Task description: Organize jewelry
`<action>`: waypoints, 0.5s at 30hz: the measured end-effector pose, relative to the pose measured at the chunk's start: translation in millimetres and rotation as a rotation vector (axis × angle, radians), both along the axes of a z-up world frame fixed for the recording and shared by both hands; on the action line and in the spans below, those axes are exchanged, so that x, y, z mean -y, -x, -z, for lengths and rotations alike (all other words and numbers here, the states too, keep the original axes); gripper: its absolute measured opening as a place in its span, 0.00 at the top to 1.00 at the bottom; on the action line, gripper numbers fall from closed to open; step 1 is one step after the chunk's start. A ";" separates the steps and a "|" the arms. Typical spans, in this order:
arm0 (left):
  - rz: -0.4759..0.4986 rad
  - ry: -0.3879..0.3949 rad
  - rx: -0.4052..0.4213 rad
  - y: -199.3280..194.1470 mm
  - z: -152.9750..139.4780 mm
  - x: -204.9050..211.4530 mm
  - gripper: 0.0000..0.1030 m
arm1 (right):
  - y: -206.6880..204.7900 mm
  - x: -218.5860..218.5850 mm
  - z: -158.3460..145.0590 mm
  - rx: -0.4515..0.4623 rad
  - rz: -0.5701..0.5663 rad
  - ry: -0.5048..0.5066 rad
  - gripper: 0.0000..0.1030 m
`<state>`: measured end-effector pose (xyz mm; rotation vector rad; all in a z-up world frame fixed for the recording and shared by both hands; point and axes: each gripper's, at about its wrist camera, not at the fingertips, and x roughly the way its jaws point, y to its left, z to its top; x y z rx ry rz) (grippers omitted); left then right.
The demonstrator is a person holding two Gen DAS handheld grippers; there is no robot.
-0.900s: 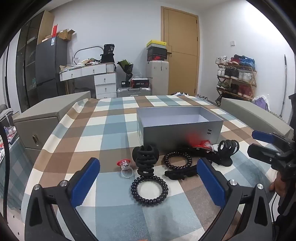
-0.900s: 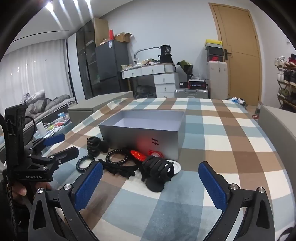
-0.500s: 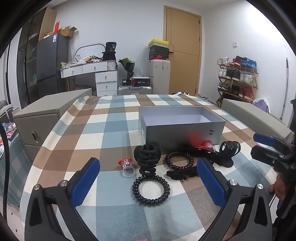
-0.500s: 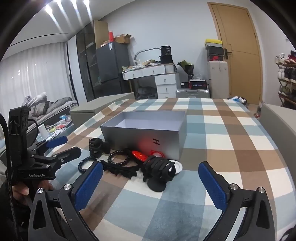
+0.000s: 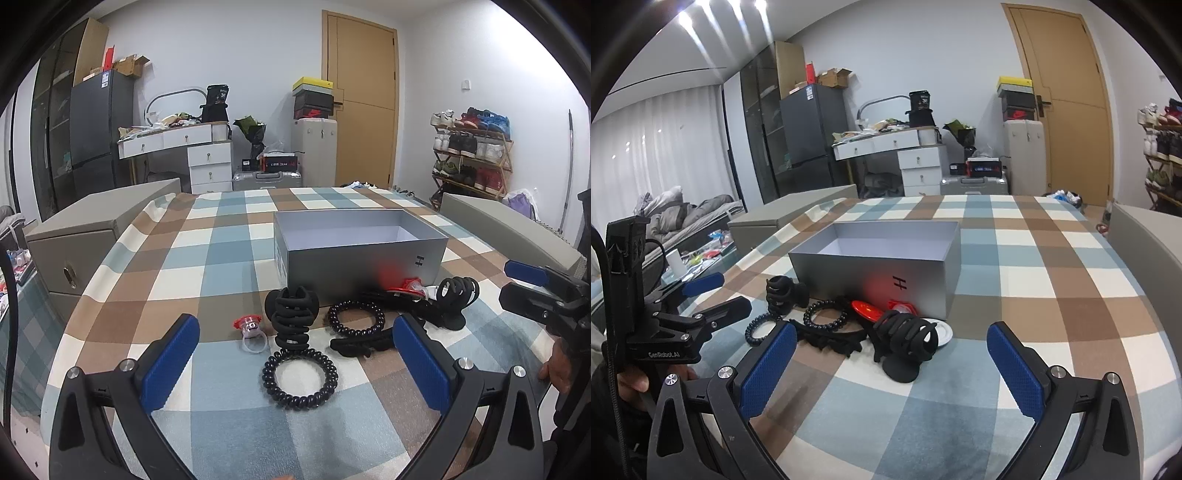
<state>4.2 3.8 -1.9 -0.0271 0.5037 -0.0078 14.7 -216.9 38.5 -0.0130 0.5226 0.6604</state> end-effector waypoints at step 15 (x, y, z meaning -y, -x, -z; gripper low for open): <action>0.001 -0.020 0.004 1.3 0.3 3.8 0.01 | -2.7 2.5 0.5 -0.008 0.011 -0.006 0.00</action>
